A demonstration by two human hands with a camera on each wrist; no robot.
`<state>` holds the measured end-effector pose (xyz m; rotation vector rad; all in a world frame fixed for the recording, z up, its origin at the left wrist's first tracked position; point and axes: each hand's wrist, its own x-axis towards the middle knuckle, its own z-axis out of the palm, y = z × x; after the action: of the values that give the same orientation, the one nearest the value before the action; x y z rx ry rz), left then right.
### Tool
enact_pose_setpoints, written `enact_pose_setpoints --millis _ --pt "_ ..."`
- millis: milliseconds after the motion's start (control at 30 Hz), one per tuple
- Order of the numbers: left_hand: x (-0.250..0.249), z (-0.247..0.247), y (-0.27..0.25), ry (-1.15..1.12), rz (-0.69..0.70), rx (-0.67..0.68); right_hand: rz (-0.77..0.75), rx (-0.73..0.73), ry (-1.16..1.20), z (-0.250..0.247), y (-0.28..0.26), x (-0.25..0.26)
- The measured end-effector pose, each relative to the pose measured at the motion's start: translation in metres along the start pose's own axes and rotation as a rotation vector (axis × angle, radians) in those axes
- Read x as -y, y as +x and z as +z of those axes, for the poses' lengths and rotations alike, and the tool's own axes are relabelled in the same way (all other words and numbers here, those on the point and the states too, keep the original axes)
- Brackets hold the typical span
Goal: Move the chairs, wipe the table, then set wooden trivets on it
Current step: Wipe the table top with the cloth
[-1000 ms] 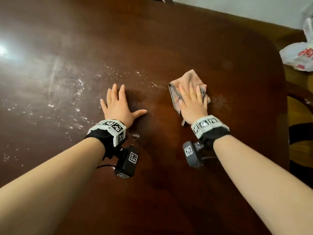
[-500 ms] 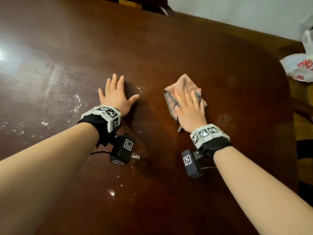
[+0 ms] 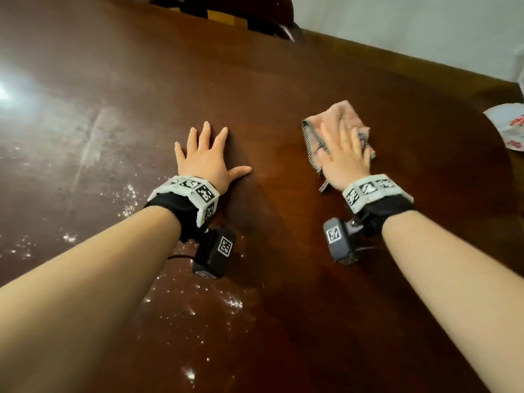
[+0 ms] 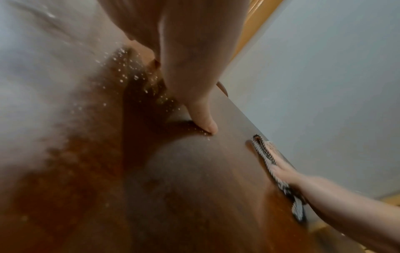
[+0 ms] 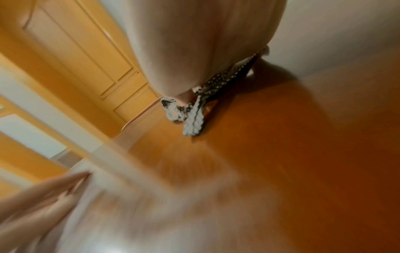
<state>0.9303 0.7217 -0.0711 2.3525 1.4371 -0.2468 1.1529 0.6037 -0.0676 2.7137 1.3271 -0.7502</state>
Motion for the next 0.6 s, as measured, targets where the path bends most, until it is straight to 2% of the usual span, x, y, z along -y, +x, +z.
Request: enact_pose_setpoints --millis 67,133,233,333,400,467,600 --pt "0.001 0.003 -0.001 -0.015 0.002 -0.025 0.092 -0.012 0.012 -0.017 0.028 0.006" --pt "0.001 0.004 0.000 -0.013 0.001 -0.033 0.120 -0.028 0.026 -0.027 0.054 0.027" --pt "0.002 0.005 0.000 0.000 0.012 -0.046 -0.030 -0.031 0.001 -0.021 0.063 0.074" --pt "0.001 0.003 -0.001 0.022 0.017 -0.051 -0.236 0.019 -0.070 0.003 0.033 0.097" --pt "-0.002 -0.003 0.004 0.046 0.015 -0.056 -0.295 0.038 -0.106 0.011 0.018 0.083" --pt "-0.003 -0.012 0.014 0.026 -0.019 -0.050 -0.277 0.042 -0.117 0.007 0.018 0.055" --pt "0.001 -0.020 0.034 0.013 -0.120 0.035 -0.066 0.017 -0.046 -0.019 0.042 0.008"
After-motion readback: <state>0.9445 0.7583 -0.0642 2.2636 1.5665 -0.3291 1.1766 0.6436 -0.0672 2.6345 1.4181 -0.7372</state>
